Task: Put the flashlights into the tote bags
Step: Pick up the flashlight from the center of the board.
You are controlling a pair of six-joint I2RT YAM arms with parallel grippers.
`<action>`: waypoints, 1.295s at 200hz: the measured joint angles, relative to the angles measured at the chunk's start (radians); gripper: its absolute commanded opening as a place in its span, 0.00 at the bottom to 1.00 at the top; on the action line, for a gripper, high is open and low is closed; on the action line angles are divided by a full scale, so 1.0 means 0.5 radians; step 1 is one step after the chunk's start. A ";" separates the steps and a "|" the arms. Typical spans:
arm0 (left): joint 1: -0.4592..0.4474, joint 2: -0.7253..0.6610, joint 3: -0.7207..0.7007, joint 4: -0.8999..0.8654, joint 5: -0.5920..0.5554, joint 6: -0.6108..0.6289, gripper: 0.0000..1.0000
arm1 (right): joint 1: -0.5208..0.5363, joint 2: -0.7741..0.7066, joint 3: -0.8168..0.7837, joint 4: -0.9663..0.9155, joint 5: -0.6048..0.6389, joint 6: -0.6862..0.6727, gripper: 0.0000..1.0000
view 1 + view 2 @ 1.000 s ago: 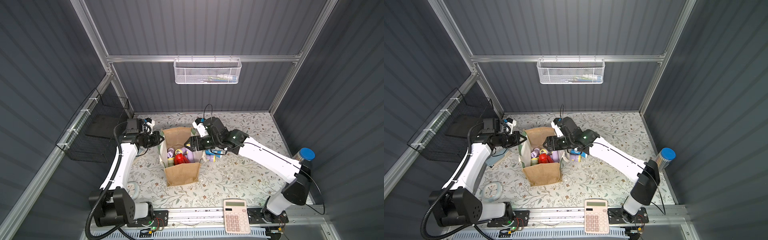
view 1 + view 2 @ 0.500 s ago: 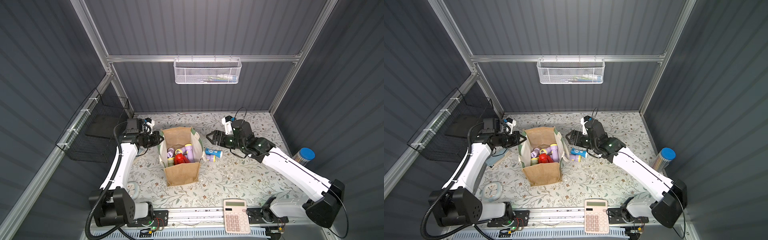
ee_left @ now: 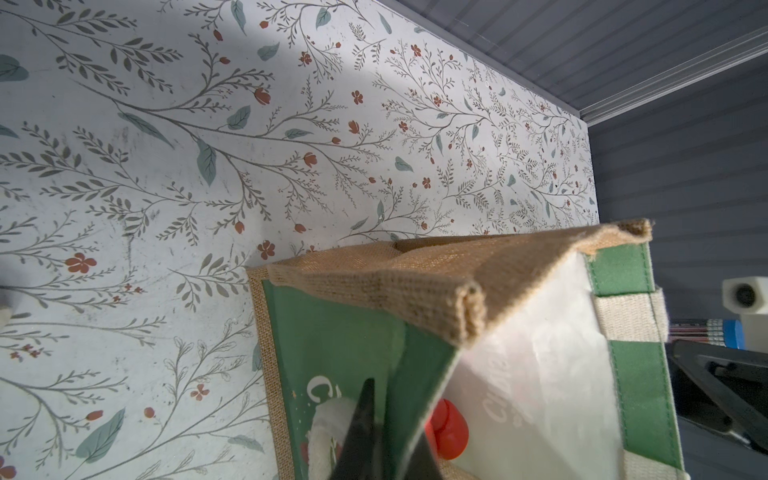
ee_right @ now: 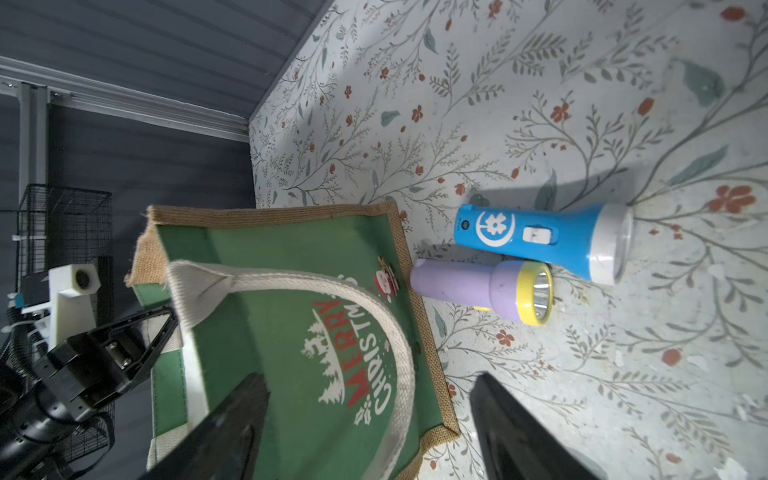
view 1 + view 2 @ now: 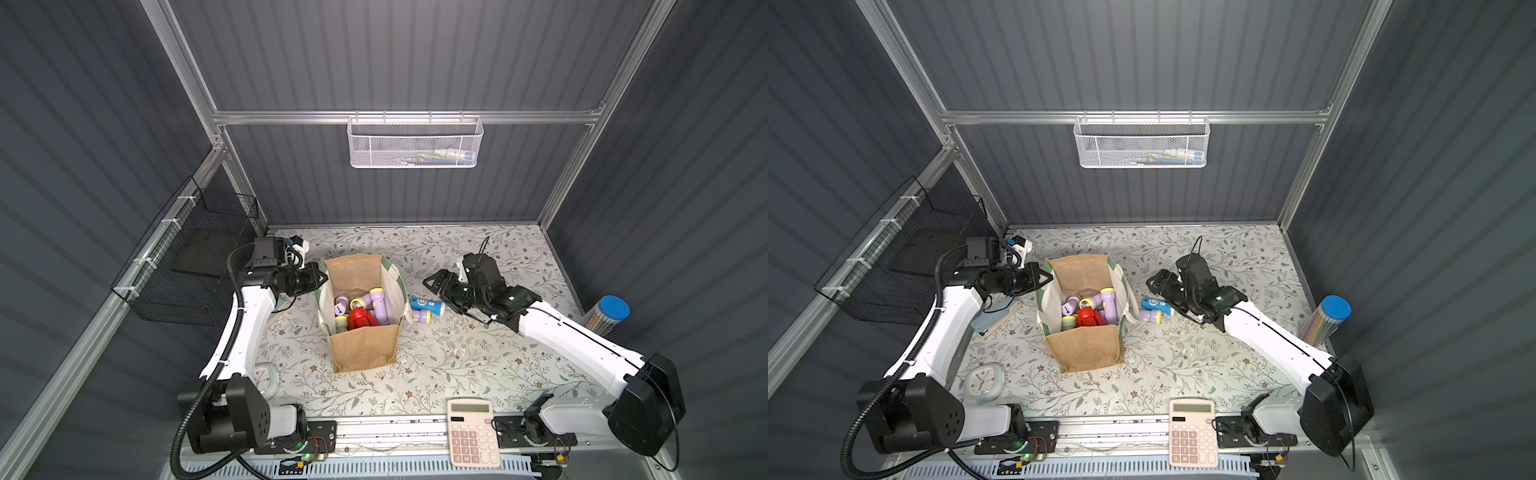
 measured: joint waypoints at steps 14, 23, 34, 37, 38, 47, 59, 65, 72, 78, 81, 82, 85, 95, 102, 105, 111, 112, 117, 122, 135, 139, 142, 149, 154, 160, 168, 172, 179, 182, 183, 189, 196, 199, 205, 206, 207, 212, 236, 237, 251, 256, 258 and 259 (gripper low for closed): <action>0.000 0.000 0.000 0.000 -0.001 0.000 0.00 | 0.000 0.060 -0.037 0.047 -0.024 0.097 0.78; 0.000 0.000 0.000 0.000 -0.001 0.001 0.00 | 0.000 0.103 -0.059 0.078 -0.042 0.159 0.77; 0.000 0.000 0.000 0.000 -0.001 0.001 0.00 | 0.000 0.153 -0.095 0.128 -0.066 0.248 0.76; 0.000 0.000 0.000 0.000 -0.001 0.001 0.00 | 0.000 0.166 -0.108 0.143 -0.072 0.272 0.76; 0.000 0.000 0.000 0.000 -0.001 0.000 0.00 | 0.000 0.169 -0.111 0.146 -0.072 0.277 0.76; 0.000 0.000 0.000 0.000 -0.001 0.001 0.00 | 0.002 0.204 -0.144 0.176 -0.087 0.350 0.76; 0.000 0.000 0.000 0.000 -0.001 0.001 0.00 | 0.011 0.239 -0.169 0.189 -0.086 0.424 0.77; 0.000 0.000 0.000 0.000 0.000 0.001 0.00 | 0.018 0.253 -0.170 0.188 -0.084 0.462 0.77; 0.000 0.000 0.000 0.000 0.000 0.001 0.00 | 0.032 0.268 -0.169 0.194 -0.076 0.498 0.77; 0.000 0.000 0.000 0.000 0.000 0.001 0.00 | 0.047 0.275 -0.169 0.196 -0.070 0.529 0.77; 0.000 0.000 0.000 0.000 -0.001 0.001 0.00 | 0.055 0.280 -0.169 0.197 -0.066 0.546 0.77; 0.000 0.000 0.000 0.000 -0.001 0.001 0.00 | 0.059 0.281 -0.168 0.197 -0.064 0.555 0.77; 0.000 0.000 0.000 0.000 0.000 0.001 0.00 | 0.068 0.287 -0.168 0.198 -0.063 0.576 0.77; 0.000 0.000 0.000 0.000 0.000 0.000 0.00 | 0.095 0.307 -0.166 0.201 -0.060 0.636 0.77; 0.000 0.000 0.000 0.000 0.000 0.001 0.00 | 0.112 0.333 -0.166 0.208 -0.060 0.684 0.76; 0.000 0.000 0.000 0.000 0.000 0.000 0.00 | 0.120 0.343 -0.166 0.210 -0.058 0.703 0.76; 0.000 0.000 0.000 0.000 0.000 0.000 0.00 | 0.136 0.370 -0.166 0.214 -0.056 0.745 0.75; 0.000 0.000 0.000 0.000 0.000 0.001 0.00 | 0.138 0.373 -0.166 0.214 -0.056 0.750 0.75; 0.000 0.000 0.000 0.000 0.000 0.000 0.00 | 0.150 0.395 -0.166 0.218 -0.055 0.781 0.75; 0.000 0.000 0.000 0.000 0.000 0.001 0.00 | 0.162 0.415 -0.166 0.219 -0.054 0.813 0.75; 0.000 0.000 0.000 0.000 0.000 0.000 0.00 | 0.192 0.461 -0.166 0.220 -0.052 0.899 0.75; 0.000 0.000 0.000 0.000 0.000 0.001 0.00 | 0.199 0.471 -0.166 0.220 -0.048 0.920 0.74; 0.000 0.000 0.000 0.000 0.001 0.001 0.00 | 0.207 0.481 -0.166 0.220 -0.048 0.941 0.74; 0.000 0.000 0.000 0.000 0.000 0.001 0.00 | 0.220 0.497 -0.165 0.219 -0.046 0.974 0.75; 0.000 0.000 0.000 0.000 0.001 0.001 0.00 | 0.230 0.508 -0.162 0.217 -0.043 0.997 0.75; 0.001 0.000 0.000 0.000 0.001 0.001 0.00 | 0.243 0.523 -0.156 0.212 -0.039 1.026 0.75; 0.000 0.000 0.000 0.000 0.001 0.000 0.00 | 0.259 0.540 -0.141 0.204 -0.032 1.064 0.75; 0.000 0.000 0.000 0.001 0.002 0.000 0.00 | 0.265 0.549 -0.137 0.204 -0.029 1.080 0.74; 0.000 0.000 0.000 0.000 0.002 0.000 0.00 | 0.275 0.560 -0.127 0.209 -0.026 1.112 0.74; 0.001 0.000 0.000 0.001 0.002 0.001 0.00 | 0.278 0.563 -0.124 0.214 -0.025 1.126 0.74; 0.000 0.000 0.000 0.000 0.002 0.001 0.00 | 0.279 0.565 -0.124 0.216 -0.025 1.129 0.74; 0.000 0.000 0.000 0.000 0.002 0.001 0.00 | 0.285 0.575 -0.116 0.223 -0.024 1.147 0.73; 0.000 0.000 0.000 0.000 0.002 0.001 0.00 | 0.288 0.595 -0.098 0.224 -0.025 1.168 0.73; 0.000 -0.001 0.000 0.000 0.002 0.001 0.00 | 0.289 0.605 -0.089 0.225 -0.024 1.173 0.73; 0.000 -0.001 0.000 0.000 0.002 0.001 0.00 | 0.289 0.629 -0.065 0.224 -0.023 1.184 0.73; 0.000 -0.001 0.000 0.000 0.002 0.001 0.00 | 0.289 0.634 -0.059 0.224 -0.023 1.186 0.73; 0.001 -0.001 0.000 0.000 0.002 0.000 0.00 | 0.289 0.637 -0.056 0.223 -0.023 1.187 0.73; 0.000 -0.001 0.000 0.000 0.002 0.001 0.00 | 0.289 0.658 -0.034 0.224 -0.023 1.194 0.73; 0.000 -0.002 0.000 0.000 0.002 0.001 0.00 | 0.291 0.753 0.061 0.219 -0.011 1.217 0.71; 0.000 -0.002 0.000 0.000 0.002 0.001 0.00 | 0.291 0.755 0.063 0.219 -0.011 1.218 0.70; 0.000 -0.008 0.000 -0.001 0.002 0.001 0.00 | 0.292 0.808 0.106 0.217 -0.008 1.239 0.69; 0.000 -0.009 0.000 -0.002 0.002 0.001 0.00 | 0.294 0.826 0.120 0.213 -0.007 1.246 0.69; 0.000 -0.010 0.000 -0.002 0.002 0.001 0.00 | 0.294 0.833 0.126 0.210 -0.005 1.247 0.69; 0.000 -0.011 0.000 -0.002 0.002 0.001 0.00 | 0.294 0.835 0.128 0.208 -0.005 1.247 0.69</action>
